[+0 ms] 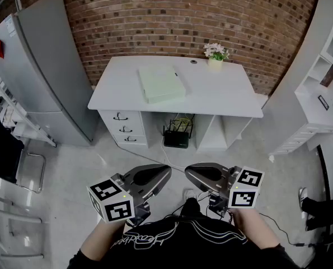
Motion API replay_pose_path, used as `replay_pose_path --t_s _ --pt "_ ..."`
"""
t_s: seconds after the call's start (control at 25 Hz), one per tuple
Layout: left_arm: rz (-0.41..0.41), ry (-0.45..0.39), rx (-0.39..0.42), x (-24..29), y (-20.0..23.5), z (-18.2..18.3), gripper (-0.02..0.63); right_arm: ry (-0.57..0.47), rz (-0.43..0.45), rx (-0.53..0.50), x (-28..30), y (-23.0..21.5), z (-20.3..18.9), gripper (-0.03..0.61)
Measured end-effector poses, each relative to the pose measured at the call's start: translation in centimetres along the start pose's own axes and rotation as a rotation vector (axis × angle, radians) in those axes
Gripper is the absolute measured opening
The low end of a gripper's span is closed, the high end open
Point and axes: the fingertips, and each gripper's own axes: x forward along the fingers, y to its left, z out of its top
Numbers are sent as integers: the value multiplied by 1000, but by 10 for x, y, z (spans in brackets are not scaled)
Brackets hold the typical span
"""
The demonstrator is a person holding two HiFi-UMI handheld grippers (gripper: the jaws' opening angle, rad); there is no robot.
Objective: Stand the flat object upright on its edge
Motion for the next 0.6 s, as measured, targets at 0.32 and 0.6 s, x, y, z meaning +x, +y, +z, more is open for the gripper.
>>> replay_pose_path --t_s 0.32,0.6 --pt "-7 -11 -38 -1 -4 9 2 7 -12 -3 -6 3 5 5" --pt "16 15 -41 14 10 8 2 28 -21 28 -2 -18 6 5"
